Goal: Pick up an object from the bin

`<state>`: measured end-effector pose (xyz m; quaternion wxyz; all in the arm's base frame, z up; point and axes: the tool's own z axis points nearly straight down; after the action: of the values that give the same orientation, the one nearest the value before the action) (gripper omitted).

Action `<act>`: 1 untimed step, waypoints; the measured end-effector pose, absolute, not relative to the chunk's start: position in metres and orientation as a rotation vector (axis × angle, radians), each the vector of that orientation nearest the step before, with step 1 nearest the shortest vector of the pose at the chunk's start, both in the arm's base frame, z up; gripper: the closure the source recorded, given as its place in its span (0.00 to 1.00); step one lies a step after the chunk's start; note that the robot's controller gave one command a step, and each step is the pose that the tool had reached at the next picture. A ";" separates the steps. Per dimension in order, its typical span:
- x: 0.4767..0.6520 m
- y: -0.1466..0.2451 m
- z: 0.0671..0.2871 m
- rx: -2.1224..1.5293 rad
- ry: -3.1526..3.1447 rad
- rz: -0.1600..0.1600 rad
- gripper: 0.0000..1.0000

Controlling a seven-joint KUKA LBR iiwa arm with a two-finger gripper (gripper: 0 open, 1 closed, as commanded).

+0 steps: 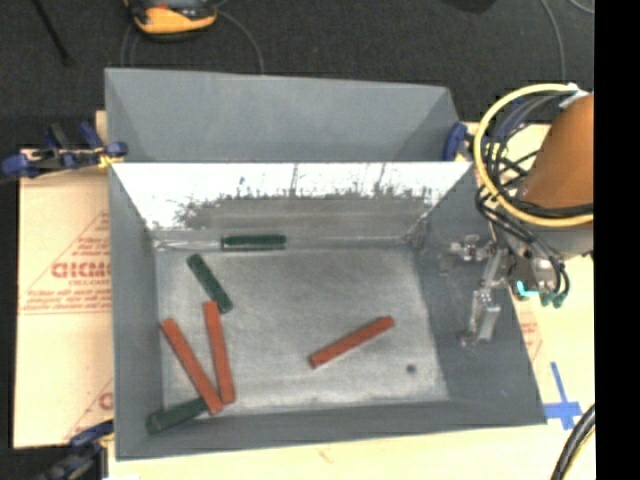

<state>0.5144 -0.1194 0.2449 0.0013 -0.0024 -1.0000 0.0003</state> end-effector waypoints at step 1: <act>0.516 -0.119 0.248 -0.002 -3.146 0.003 0.00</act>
Offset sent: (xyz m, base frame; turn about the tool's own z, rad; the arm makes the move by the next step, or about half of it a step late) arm 0.0155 0.0949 -0.1085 -0.1563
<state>0.5160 -0.1189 0.2483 -0.0023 -0.0006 -1.0000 0.0010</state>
